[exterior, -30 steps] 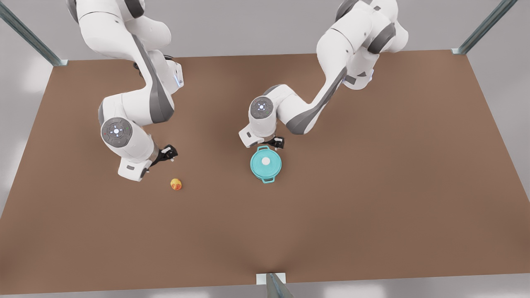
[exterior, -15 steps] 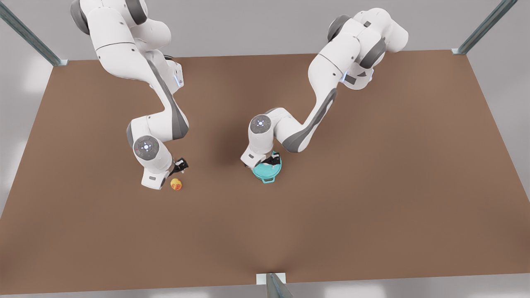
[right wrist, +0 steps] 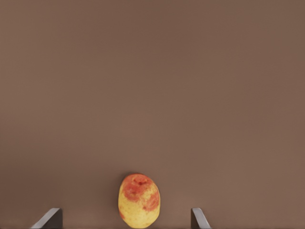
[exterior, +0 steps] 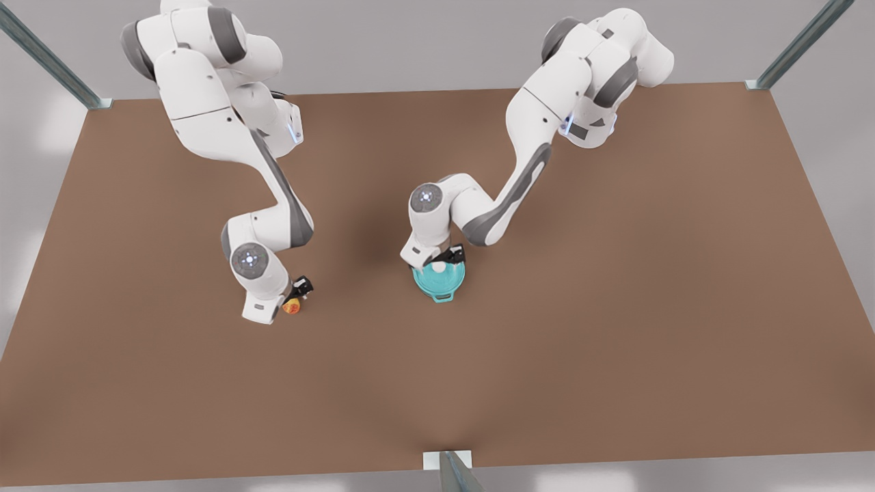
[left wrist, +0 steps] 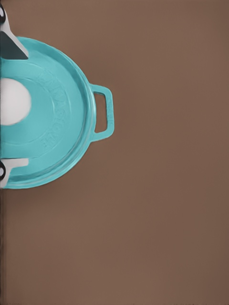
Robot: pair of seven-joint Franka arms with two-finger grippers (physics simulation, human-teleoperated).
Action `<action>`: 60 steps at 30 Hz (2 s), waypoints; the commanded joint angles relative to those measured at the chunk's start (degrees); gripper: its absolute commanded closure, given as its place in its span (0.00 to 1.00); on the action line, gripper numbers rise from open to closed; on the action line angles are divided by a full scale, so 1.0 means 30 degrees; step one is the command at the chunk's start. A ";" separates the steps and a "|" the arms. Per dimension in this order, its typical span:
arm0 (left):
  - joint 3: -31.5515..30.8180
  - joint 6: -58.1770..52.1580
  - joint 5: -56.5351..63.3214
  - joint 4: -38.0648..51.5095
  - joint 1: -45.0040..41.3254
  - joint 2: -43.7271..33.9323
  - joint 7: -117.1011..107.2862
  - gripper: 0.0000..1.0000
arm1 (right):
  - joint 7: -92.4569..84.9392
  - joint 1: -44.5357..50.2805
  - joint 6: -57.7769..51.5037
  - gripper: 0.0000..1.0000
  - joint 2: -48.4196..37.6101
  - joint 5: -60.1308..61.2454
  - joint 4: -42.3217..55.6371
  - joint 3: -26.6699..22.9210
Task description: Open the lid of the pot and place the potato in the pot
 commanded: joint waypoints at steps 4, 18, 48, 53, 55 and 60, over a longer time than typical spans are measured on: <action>-0.0033 -0.0040 0.0013 0.0008 -0.0025 0.0020 -0.1897 0.32 | -0.2129 0.0000 0.0699 0.00 0.0829 0.0035 -0.0053 0.0007; 0.0025 -0.1948 -0.0544 0.3084 0.6448 0.0985 0.6539 0.50 | -0.2539 -0.0996 0.1842 0.01 0.2118 0.0211 -0.0375 0.0183; 0.0640 -0.7804 -0.5788 -0.3771 1.5853 -1.0995 2.0573 0.00 | -0.2569 -0.1025 0.1519 0.49 0.1533 0.0211 -0.0316 0.0593; 0.0640 -0.7834 -0.5788 -0.3801 1.5854 -1.0995 2.0544 0.00 | -0.2510 -0.0850 0.0143 0.49 0.0097 0.0240 -0.0140 0.1237; 0.0640 -0.7834 -0.5788 -0.3830 1.5854 -1.0995 2.0515 0.00 | -0.2539 -0.0850 -0.0326 0.49 -0.0431 0.0211 0.0064 0.1648; 0.0640 -0.7834 -0.5729 -0.3859 1.5854 -1.0995 2.0485 0.00 | -0.2539 -0.0850 -0.1410 0.49 -0.1485 0.0211 0.0651 0.3054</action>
